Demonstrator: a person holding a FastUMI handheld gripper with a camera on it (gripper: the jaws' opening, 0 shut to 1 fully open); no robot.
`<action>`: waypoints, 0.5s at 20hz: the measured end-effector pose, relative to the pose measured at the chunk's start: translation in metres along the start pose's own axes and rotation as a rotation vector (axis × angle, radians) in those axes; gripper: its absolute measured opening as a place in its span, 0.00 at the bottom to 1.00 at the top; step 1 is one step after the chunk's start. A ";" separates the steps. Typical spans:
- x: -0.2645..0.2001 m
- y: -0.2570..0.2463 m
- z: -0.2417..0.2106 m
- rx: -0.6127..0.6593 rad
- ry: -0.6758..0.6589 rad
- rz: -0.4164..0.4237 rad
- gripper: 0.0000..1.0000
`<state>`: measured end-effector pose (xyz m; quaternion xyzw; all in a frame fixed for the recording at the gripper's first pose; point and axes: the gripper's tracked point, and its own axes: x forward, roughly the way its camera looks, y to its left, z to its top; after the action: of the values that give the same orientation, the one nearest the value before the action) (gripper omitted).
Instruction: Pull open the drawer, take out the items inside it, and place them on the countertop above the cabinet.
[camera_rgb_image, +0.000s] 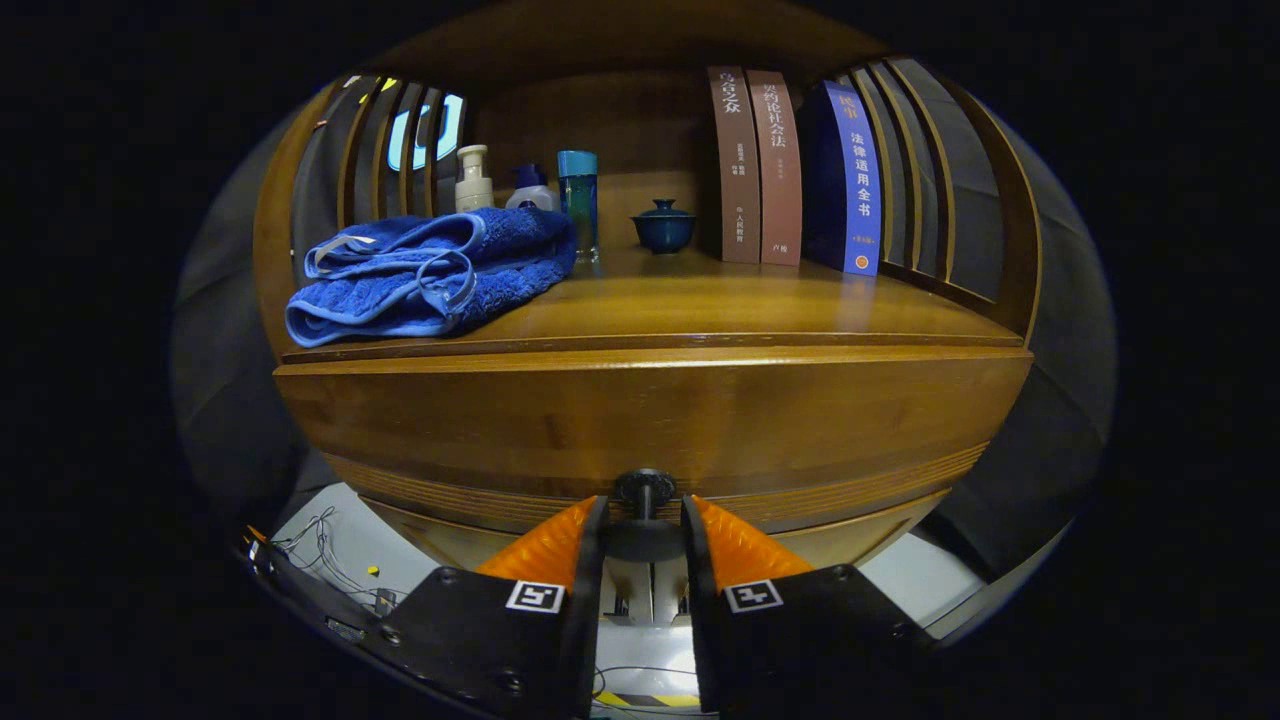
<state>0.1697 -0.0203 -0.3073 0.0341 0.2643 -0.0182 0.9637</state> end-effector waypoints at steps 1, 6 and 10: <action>0.004 0.001 -0.004 -0.012 0.001 -0.001 0.34; 0.002 0.001 -0.005 -0.019 0.007 -0.002 0.34; -0.015 0.001 -0.012 -0.032 0.018 -0.004 0.34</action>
<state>0.1504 -0.0176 -0.3099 0.0185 0.2733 -0.0155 0.9616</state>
